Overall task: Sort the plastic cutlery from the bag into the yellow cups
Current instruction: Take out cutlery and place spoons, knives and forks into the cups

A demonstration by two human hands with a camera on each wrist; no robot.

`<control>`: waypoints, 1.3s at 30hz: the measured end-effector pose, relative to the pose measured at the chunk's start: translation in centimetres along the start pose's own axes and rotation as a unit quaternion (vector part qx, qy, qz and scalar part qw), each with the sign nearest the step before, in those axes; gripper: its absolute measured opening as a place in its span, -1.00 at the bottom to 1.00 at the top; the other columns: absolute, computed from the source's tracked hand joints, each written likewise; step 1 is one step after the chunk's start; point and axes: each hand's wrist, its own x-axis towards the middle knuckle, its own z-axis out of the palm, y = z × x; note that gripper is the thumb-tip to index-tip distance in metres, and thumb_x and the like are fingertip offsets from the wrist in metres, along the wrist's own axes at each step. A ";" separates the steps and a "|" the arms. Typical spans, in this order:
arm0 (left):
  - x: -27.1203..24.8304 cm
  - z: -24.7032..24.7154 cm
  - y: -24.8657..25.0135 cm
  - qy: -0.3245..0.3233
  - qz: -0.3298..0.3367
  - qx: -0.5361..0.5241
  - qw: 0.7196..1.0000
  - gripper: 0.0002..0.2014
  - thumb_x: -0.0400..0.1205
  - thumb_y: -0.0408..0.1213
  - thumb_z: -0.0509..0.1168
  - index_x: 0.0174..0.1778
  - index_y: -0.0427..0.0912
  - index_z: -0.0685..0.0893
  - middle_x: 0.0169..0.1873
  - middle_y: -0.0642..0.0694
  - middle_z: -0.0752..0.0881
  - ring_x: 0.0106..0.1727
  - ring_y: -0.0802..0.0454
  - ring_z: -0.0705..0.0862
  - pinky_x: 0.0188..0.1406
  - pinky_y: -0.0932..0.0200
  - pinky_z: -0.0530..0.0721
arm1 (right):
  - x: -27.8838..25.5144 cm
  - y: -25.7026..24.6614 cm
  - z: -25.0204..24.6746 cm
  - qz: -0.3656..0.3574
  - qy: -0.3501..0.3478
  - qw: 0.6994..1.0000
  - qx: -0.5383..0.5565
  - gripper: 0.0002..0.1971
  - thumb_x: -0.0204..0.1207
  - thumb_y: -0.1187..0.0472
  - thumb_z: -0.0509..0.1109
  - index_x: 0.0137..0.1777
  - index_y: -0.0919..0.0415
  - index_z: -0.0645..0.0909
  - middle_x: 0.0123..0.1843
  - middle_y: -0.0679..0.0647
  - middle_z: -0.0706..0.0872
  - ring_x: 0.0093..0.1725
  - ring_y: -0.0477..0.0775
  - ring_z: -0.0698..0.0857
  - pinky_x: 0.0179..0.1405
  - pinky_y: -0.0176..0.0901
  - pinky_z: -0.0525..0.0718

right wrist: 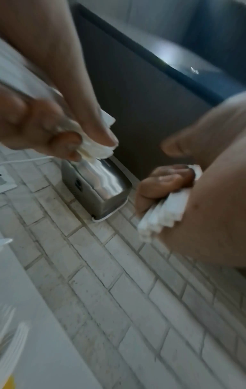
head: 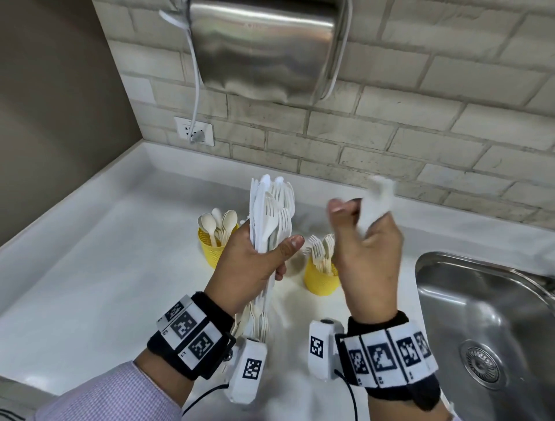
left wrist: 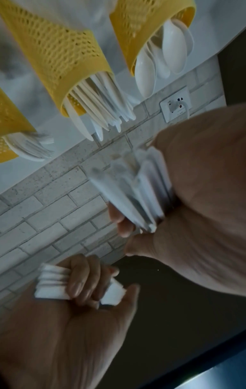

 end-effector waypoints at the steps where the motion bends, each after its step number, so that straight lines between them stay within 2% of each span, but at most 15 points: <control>1: 0.1 0.2 0.0 -0.001 0.002 0.001 1.000 -0.79 0.63 -0.23 0.52 -0.05 -0.33 0.72 -0.46 -0.21 0.63 -0.51 -0.05 0.57 -0.47 0.16 0.61 | -0.5 0.3 0.2 0.004 -0.039 0.999 -0.033 -0.81 0.57 0.16 0.58 -0.08 0.21 0.64 -0.40 0.05 0.71 -0.47 0.07 0.68 -0.47 -0.10 0.64; 3: 0.3 0.5 -0.1 -0.001 -0.002 -0.010 1.000 -0.90 0.60 -0.27 0.55 -0.04 -0.16 0.78 -0.39 -0.19 0.69 -0.47 -0.10 0.59 -0.50 0.11 0.60 | -1.3 1.0 0.7 0.029 -0.116 0.990 -0.076 -0.76 0.48 0.13 0.66 -0.06 0.19 0.66 -0.32 0.24 0.78 -0.37 0.28 0.79 -0.38 0.10 0.78; 5: 0.3 0.5 -0.4 -0.001 -0.010 -0.016 1.000 -0.89 0.60 -0.33 0.53 0.00 -0.22 0.78 -0.34 -0.20 0.74 -0.40 -0.14 0.61 -0.49 0.08 0.60 | -1.5 1.6 0.9 0.041 -0.166 0.980 -0.105 -0.79 0.47 0.18 0.67 -0.09 0.21 0.69 -0.33 0.19 0.80 -0.37 0.27 0.82 -0.32 0.16 0.82; 8: 0.2 0.4 -0.2 0.004 -0.012 -0.004 1.000 -0.78 0.50 -0.28 0.54 0.01 -0.27 0.78 -0.34 -0.22 0.74 -0.41 -0.11 0.61 -0.49 0.07 0.61 | -1.2 1.8 0.8 0.055 -0.181 0.978 -0.091 -0.82 0.53 0.26 0.62 -0.12 0.34 0.69 -0.36 0.25 0.78 -0.39 0.32 0.82 -0.29 0.18 0.82; 11: 0.1 0.2 0.2 -0.006 -0.011 -0.009 1.000 -0.74 0.50 -0.41 0.53 0.10 -0.24 0.78 -0.37 -0.17 0.74 -0.47 -0.04 0.55 -0.50 0.10 0.59 | -1.1 1.0 0.8 0.052 -0.185 0.981 -0.038 -0.87 0.63 0.29 0.51 -0.06 0.37 0.70 -0.44 0.26 0.75 -0.44 0.35 0.79 -0.35 0.07 0.79; 13: 0.0 0.0 0.2 -0.024 -0.007 -0.018 1.000 -0.73 0.54 -0.37 0.57 0.13 -0.26 0.75 -0.37 -0.15 0.70 -0.49 -0.04 0.54 -0.49 0.11 0.59 | -0.8 0.7 0.7 0.078 -0.151 0.985 -0.016 -0.86 0.68 0.28 0.44 -0.03 0.39 0.67 -0.54 0.09 0.71 -0.57 0.12 0.71 -0.50 -0.15 0.66; 15: -0.3 -0.1 0.2 -0.022 -0.013 -0.019 0.999 -0.65 0.52 -0.27 0.62 0.02 -0.43 0.68 -0.41 -0.18 0.63 -0.51 -0.04 0.54 -0.48 0.14 0.59 | -0.4 0.7 0.6 0.145 -0.101 0.984 0.034 -0.86 0.72 0.29 0.37 -0.06 0.35 0.65 -0.64 -0.12 0.45 -0.68 -0.08 0.41 -0.62 -0.27 0.36; 18: -0.5 0.2 0.3 -0.022 -0.022 -0.019 0.999 -0.55 0.49 -0.18 0.55 -0.03 -0.54 0.61 -0.49 -0.08 0.63 -0.52 -0.04 0.54 -0.45 0.15 0.60 | 0.3 0.9 0.4 0.224 -0.062 0.964 0.132 -0.80 0.72 0.25 0.29 -0.17 0.20 0.59 -0.51 0.01 0.22 -0.57 0.01 0.16 -0.55 -0.19 0.11; 21: -0.7 0.6 0.6 -0.036 -0.019 -0.026 0.999 -0.54 0.53 -0.19 0.51 0.11 -0.53 0.61 -0.43 -0.11 0.63 -0.49 -0.05 0.53 -0.44 0.09 0.63 | 0.7 1.2 0.4 0.236 -0.039 0.954 0.181 -0.72 0.76 0.14 0.28 -0.21 0.19 0.53 -0.41 0.10 0.34 -0.55 0.05 0.29 -0.52 -0.15 0.27; 25: -0.8 0.7 0.8 -0.046 -0.034 -0.024 0.998 -0.62 0.55 -0.20 0.49 0.06 -0.44 0.61 -0.47 0.00 0.64 -0.52 0.00 0.55 -0.44 0.13 0.63 | 1.4 0.9 0.1 0.206 -0.020 0.952 0.226 -0.64 0.81 -0.05 0.20 -0.18 0.14 0.50 -0.34 0.10 0.58 -0.35 0.16 0.63 -0.29 -0.02 0.60; 28: -0.9 0.7 1.0 -0.044 -0.035 -0.025 0.998 -0.63 0.55 -0.19 0.49 0.07 -0.41 0.61 -0.46 -0.03 0.63 -0.54 0.02 0.55 -0.46 0.16 0.61 | 2.0 0.0 -0.1 0.168 -0.006 0.952 0.257 -0.61 0.81 -0.12 0.15 -0.16 0.13 0.47 -0.43 0.10 0.50 -0.46 0.18 0.60 -0.26 0.07 0.66; 32: -0.9 0.8 1.0 -0.045 -0.041 -0.023 0.998 -0.60 0.53 -0.16 0.49 0.11 -0.38 0.61 -0.46 -0.03 0.65 -0.54 0.01 0.55 -0.47 0.15 0.61 | 2.3 -1.1 -0.5 0.155 0.008 0.969 0.192 -0.51 0.68 -0.27 0.24 -0.33 0.06 0.39 -0.49 0.05 0.26 -0.62 0.01 0.22 -0.63 -0.27 0.29; 34: -0.9 0.8 1.0 -0.045 -0.041 -0.024 0.998 -0.61 0.53 -0.16 0.49 0.11 -0.37 0.61 -0.45 -0.03 0.65 -0.55 0.02 0.55 -0.47 0.15 0.61 | 2.3 -1.4 -0.7 0.176 -0.028 0.968 0.179 -0.47 0.55 -0.42 0.26 -0.34 0.03 0.40 -0.50 0.04 0.23 -0.66 -0.02 0.16 -0.65 -0.33 0.18; 36: -0.8 0.9 1.1 -0.043 -0.041 -0.023 0.998 -0.61 0.54 -0.17 0.49 0.11 -0.38 0.61 -0.45 -0.04 0.66 -0.56 0.02 0.55 -0.48 0.15 0.60 | 2.3 -1.3 -1.0 0.223 -0.086 0.945 0.226 -0.39 0.52 -0.53 0.14 -0.25 0.05 0.48 -0.51 0.05 0.23 -0.69 -0.03 0.13 -0.62 -0.36 0.10; 39: -0.8 1.0 1.1 -0.043 -0.041 -0.025 0.998 -0.59 0.53 -0.17 0.49 0.12 -0.41 0.61 -0.42 -0.10 0.65 -0.56 0.01 0.55 -0.48 0.16 0.60 | 2.3 -0.6 -1.3 0.257 -0.137 0.915 0.279 -0.38 0.64 -0.44 -0.01 -0.06 0.12 0.55 -0.51 0.09 0.26 -0.70 -0.03 0.14 -0.60 -0.34 0.07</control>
